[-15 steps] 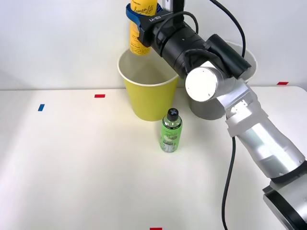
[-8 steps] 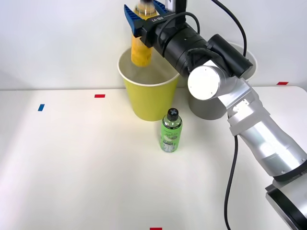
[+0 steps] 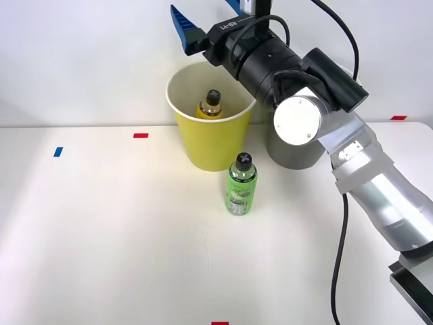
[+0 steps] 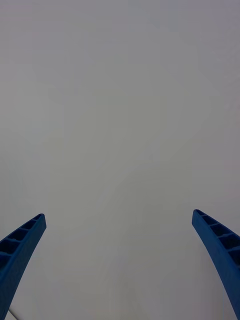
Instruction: Put cans in the gray bin, plastic bottles in the light green bin
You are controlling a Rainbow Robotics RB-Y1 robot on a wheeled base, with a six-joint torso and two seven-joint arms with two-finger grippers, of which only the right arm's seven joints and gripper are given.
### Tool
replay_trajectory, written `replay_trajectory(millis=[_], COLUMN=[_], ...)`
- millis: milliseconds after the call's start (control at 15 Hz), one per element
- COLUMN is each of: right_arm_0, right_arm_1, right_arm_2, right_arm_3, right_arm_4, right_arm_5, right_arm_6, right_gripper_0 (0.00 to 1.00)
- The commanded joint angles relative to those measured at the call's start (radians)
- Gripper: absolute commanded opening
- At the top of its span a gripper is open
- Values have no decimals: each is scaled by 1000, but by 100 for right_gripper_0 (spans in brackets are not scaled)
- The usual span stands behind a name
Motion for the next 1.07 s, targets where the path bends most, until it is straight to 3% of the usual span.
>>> replay_trajectory(millis=[67,333,667,867,1067], right_arm_0=[100,253,577,737,878], right_arm_1=[-75,-206,-321,-316,-316], right_arm_2=[0,-6,-7,-23,-96], right_arm_3=[-165,-372,-595,-641,-656], right_arm_4=[-3,-11,-34,-34,-3], right_arm_5=[-4,-9,-178,-276,-291], right_arm_6=[0,-2,-22,-17,-20], right_gripper_0=[100,100,100,100,100])
